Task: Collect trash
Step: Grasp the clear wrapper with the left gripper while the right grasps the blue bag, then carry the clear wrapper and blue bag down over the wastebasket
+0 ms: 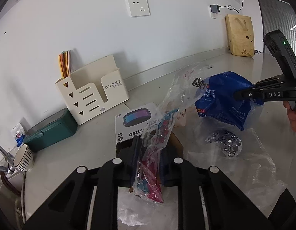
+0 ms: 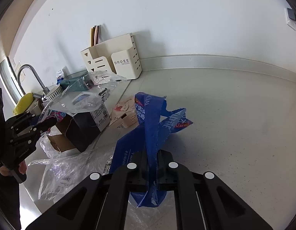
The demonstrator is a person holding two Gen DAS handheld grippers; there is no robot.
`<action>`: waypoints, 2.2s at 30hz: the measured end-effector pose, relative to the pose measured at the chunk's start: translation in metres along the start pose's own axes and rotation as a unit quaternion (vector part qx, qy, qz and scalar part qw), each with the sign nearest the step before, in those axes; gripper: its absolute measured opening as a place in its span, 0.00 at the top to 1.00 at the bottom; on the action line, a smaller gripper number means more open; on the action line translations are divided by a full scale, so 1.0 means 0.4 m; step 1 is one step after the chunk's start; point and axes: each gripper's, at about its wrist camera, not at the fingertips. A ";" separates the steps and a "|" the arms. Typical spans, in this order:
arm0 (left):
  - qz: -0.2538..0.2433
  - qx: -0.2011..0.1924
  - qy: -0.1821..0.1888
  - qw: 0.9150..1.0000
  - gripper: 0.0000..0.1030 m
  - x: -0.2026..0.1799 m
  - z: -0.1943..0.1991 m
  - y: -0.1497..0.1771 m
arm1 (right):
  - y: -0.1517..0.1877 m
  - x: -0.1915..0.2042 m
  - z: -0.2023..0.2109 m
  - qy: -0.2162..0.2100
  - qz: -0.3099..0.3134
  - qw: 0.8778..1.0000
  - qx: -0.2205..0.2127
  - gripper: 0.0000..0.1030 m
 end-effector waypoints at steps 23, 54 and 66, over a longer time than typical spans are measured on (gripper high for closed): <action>0.064 -0.086 0.004 0.994 0.82 -0.029 0.292 0.022 | 0.065 0.077 0.294 -0.002 0.016 0.998 -0.065 0.93; 0.142 -0.076 0.095 0.982 0.82 -0.426 0.644 0.518 | 0.753 0.195 0.555 -0.018 -0.012 1.000 -0.014 0.93; 0.174 0.004 0.122 0.977 0.82 -0.508 0.520 0.686 | 0.882 0.143 0.409 -0.017 -0.049 0.997 0.055 0.93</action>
Point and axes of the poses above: each gripper's, at about its wrist camera, not at the fingertips, and z roughly against the way its jaws point, x to its left, y to its underside, and after that the axes turned 8 degrees about -z, right-handed
